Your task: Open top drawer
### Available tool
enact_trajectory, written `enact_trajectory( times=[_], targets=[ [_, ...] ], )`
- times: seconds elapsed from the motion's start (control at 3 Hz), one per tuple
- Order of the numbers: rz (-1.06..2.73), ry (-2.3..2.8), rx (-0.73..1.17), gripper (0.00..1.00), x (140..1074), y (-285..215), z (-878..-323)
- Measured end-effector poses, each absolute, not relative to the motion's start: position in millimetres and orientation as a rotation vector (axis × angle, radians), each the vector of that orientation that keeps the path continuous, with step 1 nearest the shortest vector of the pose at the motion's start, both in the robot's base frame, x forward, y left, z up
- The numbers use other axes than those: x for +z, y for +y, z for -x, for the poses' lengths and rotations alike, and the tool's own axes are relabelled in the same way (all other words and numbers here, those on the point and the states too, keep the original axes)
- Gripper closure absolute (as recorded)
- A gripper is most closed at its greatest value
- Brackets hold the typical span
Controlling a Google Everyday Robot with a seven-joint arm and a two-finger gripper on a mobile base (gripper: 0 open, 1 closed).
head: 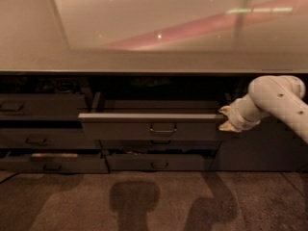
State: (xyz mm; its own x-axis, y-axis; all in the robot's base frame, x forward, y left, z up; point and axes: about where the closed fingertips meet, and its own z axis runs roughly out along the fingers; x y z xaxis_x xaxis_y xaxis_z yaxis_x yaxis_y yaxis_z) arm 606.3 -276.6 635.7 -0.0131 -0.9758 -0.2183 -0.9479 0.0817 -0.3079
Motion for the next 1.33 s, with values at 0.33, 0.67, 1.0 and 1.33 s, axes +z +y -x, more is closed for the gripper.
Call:
enact_trajectory(
  times=[0.33,0.67,1.0,1.33],
  targets=[
    [1.903,1.999,-0.104,1.0,639.0,-276.5,-606.1],
    [1.911,1.997,-0.103,1.0,637.5,-277.3,-596.5],
    [1.911,1.997,-0.103,1.0,637.7,-277.2,-596.5],
    [1.916,1.997,-0.101,1.0,637.8,-277.1,-590.4]
  ],
)
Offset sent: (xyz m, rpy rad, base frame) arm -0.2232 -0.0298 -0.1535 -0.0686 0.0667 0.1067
